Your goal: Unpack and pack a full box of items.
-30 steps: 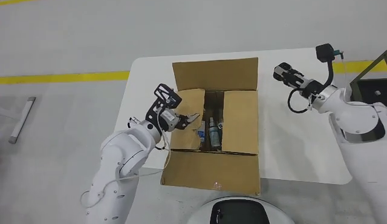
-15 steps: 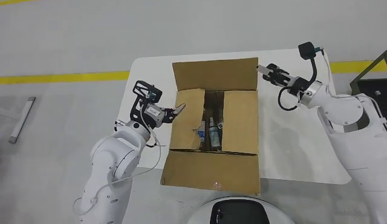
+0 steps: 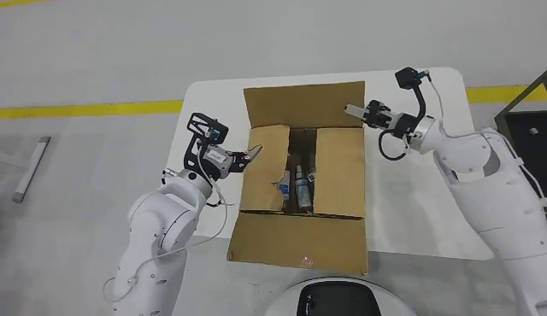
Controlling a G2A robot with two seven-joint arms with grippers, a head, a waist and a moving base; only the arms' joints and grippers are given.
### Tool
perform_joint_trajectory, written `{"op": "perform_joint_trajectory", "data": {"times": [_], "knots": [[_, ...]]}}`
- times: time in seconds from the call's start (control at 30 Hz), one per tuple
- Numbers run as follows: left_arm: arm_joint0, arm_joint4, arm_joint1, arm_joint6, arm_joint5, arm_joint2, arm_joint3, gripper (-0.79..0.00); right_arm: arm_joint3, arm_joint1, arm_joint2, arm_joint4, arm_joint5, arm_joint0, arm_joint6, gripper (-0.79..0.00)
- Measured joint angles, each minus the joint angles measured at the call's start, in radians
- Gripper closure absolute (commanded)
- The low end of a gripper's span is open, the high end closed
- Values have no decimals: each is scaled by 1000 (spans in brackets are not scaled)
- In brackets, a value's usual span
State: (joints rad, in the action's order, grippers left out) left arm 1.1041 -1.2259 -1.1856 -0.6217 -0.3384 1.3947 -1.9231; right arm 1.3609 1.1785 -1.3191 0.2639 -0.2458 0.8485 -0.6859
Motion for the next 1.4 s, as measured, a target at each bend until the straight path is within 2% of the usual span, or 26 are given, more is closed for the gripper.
{"op": "perform_joint_trajectory", "data": {"times": [0.03,0.43,0.73,0.93,0.97,1.0,1.07,1.1,1.13,1.2,1.27,1.37,1.4], "knots": [[0,0,0,0,0,0,0,-785,-6,1,5,2,-2,-5,1,0],[0,0,0,0,0,0,0,-785,-33,4,37,36,-17,-34,50,0],[0,0,0,0,0,0,0,-785,-40,0,10,61,2,-43,126,0],[0,0,0,0,0,0,0,-785,-104,-6,-17,86,-20,-92,156,0],[0,0,0,0,0,0,0,-785,-119,-6,-18,89,-26,-103,158,-95],[0,0,0,0,0,0,0,-785,-140,-6,-20,86,-35,-118,158,-296],[0,0,0,0,0,0,0,-785,-169,-7,-20,83,-50,-139,150,-326],[0,0,0,0,0,0,0,-785,-186,-7,-17,81,-63,-151,139,-391],[0,0,0,0,0,0,0,-785,-197,-7,-16,77,-73,-159,131,-536],[0,0,0,0,0,0,0,-785,-217,-8,-18,72,-94,-173,120,-579],[0,0,0,0,0,0,0,-785,-224,-11,-21,77,-115,-180,117,-686],[0,0,0,0,0,0,0,-785,-218,-18,-31,87,-163,-178,99,-785],[0,0,0,0,0,0,0,-785,-216,-20,-35,91,-178,-176,90,-785]]}}
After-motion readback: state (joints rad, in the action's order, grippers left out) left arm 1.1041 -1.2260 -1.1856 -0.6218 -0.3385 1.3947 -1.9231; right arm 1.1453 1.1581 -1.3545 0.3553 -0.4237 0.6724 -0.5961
